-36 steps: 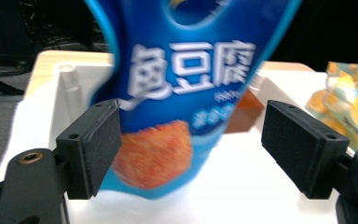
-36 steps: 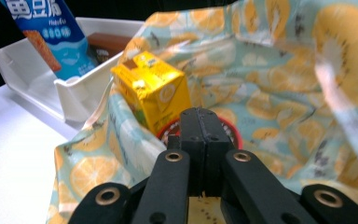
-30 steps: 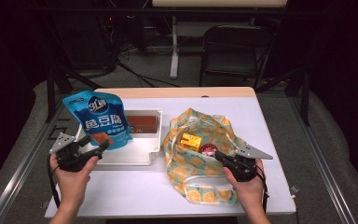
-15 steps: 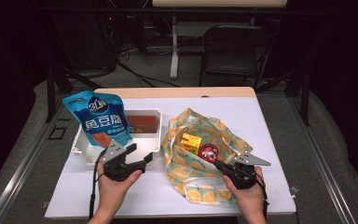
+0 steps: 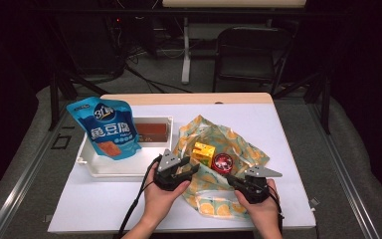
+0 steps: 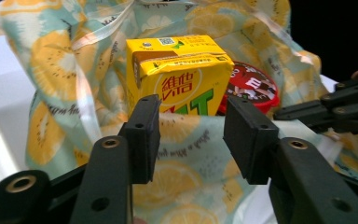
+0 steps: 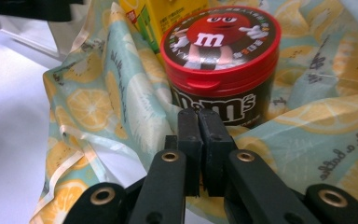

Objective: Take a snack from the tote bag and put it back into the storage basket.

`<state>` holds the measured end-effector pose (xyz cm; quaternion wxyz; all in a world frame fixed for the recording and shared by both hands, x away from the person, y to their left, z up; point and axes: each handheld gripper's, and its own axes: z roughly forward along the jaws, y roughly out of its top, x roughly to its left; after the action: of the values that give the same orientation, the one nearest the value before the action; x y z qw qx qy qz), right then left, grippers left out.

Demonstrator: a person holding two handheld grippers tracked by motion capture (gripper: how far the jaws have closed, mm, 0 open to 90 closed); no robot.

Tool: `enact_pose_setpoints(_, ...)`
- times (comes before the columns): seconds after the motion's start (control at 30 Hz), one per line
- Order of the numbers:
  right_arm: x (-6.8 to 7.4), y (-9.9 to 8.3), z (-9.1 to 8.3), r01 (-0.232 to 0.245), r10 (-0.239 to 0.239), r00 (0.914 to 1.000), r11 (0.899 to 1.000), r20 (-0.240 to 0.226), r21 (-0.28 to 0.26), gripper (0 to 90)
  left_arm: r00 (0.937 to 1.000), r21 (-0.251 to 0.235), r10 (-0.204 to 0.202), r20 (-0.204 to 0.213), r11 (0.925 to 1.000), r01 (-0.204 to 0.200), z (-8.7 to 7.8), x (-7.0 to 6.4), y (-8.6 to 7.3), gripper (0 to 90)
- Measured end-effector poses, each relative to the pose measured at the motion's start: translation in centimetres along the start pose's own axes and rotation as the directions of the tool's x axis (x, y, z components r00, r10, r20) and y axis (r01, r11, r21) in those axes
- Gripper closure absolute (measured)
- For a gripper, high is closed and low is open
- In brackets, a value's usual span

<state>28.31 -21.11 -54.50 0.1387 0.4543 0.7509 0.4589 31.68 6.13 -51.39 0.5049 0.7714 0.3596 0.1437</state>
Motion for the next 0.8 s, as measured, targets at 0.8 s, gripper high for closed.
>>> enact_pose_setpoints(0.8,-2.9,2.9,-4.1,-0.023,0.039,0.9977,0.966,0.056,-0.256,72.9,0.9964,0.267,-0.084,0.015,0.9606,0.077,4.3,1.6,-3.6,89.4)
